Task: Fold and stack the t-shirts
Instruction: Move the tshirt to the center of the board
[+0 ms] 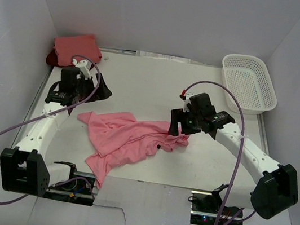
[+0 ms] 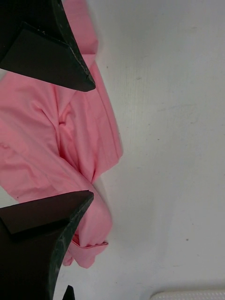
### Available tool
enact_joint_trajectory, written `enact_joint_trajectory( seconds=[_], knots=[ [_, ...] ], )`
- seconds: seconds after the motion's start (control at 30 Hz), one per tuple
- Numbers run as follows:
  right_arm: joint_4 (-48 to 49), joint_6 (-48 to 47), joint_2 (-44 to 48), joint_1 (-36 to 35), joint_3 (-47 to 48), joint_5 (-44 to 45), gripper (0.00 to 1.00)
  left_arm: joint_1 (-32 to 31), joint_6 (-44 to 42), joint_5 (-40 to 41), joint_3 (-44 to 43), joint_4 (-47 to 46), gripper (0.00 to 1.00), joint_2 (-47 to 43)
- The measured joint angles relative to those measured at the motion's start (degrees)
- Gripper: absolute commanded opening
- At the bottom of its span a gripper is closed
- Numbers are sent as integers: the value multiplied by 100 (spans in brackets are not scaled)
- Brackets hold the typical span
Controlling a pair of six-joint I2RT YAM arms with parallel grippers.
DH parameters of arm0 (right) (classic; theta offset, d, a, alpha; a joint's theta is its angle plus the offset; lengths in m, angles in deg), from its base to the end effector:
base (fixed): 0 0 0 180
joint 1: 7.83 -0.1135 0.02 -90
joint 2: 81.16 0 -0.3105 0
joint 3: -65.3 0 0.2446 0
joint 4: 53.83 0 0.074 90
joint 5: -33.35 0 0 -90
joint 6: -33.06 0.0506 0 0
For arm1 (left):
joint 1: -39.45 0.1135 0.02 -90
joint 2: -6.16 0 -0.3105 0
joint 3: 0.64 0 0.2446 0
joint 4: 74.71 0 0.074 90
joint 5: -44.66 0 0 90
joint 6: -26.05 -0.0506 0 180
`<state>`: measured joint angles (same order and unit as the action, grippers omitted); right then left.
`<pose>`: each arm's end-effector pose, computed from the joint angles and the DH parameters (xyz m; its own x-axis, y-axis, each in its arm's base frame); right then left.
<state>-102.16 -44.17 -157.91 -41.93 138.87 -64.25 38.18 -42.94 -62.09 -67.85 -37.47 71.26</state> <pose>0.2201 0.1571 0.3050 -0.7700 -0.2567 -0.5841 -0.4652 0.8525 0.2385 0.2335 -0.0198 0.3337 -0.6291 -0.3295 -0.7040 0.0335 0.8934 -0.4480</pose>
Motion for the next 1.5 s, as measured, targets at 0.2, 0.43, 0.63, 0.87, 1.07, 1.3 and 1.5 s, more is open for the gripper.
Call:
enact_joint_trajectory(
  seconds=[0.2, 0.43, 0.63, 0.87, 1.07, 1.3, 1.5],
  knots=[
    [17, 188, 236, -44, -348, 319, 76, -35, 0, -4, -188, 535, 97, 979],
    [240, 269, -358, -48, -507, 363, 79, -190, -22, 37, -363, 848, 97, 1941],
    [553, 291, -1110, -59, -437, 332, 71, -483, -63, 46, -452, 986, 92, 2540],
    [603, 203, -2090, -83, 651, 306, 8, -684, -116, 15, -444, 1097, 62, 2935],
    [621, 118, -2614, -291, 2173, -186, 8, -686, -127, 9, -450, 1097, 16, 3056],
    [1029, 7, -1255, -861, 1056, -1137, 8, -682, -94, 229, -492, 1187, 1, 3329],
    [295, 94, -514, -723, -564, -564, 8, -621, -74, 492, -557, 1268, 0, 3340]
  ],
)
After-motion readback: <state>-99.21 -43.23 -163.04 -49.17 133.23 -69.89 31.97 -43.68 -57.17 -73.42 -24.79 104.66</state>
